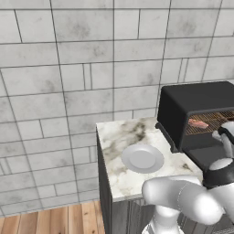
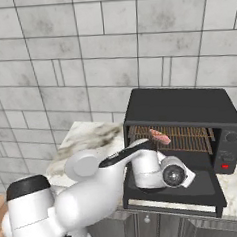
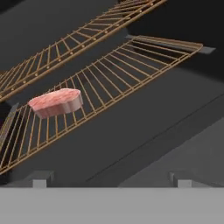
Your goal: Open the toaster oven door. Place the baguette on the top rack in the toaster oven and place the steak on the bottom rack.
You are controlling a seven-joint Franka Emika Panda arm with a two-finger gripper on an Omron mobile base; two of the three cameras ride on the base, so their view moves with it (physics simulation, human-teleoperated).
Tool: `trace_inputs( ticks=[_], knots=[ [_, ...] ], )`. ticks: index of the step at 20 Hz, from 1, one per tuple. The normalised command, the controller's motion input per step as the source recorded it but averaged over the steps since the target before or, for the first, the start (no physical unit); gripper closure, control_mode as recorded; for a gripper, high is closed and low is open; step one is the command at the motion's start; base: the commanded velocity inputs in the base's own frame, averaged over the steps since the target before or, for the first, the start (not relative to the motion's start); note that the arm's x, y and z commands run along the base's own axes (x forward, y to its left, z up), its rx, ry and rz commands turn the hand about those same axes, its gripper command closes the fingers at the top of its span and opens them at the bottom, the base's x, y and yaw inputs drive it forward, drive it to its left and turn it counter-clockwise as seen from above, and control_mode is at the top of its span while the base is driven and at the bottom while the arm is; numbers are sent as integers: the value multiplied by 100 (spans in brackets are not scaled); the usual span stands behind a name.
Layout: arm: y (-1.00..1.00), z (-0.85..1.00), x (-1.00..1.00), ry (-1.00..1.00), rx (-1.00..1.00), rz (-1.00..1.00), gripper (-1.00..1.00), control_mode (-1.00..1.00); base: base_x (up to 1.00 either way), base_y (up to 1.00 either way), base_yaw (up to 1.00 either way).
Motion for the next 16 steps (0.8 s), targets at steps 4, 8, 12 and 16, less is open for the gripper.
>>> trace_inputs(
  ticks=[4,8,12,16],
  knots=[
    [-3,49,-12,-22,-8,27,-100,-100,0,0,0],
    [-1,49,-11,-22,-10,28,-100,-100,0,0,0],
    [-2,46,-7,-20,-12,25,-100,-100,0,0,0],
    [0,23,1,-28,-18,15,-100,-100,0,0,0]
  ],
)
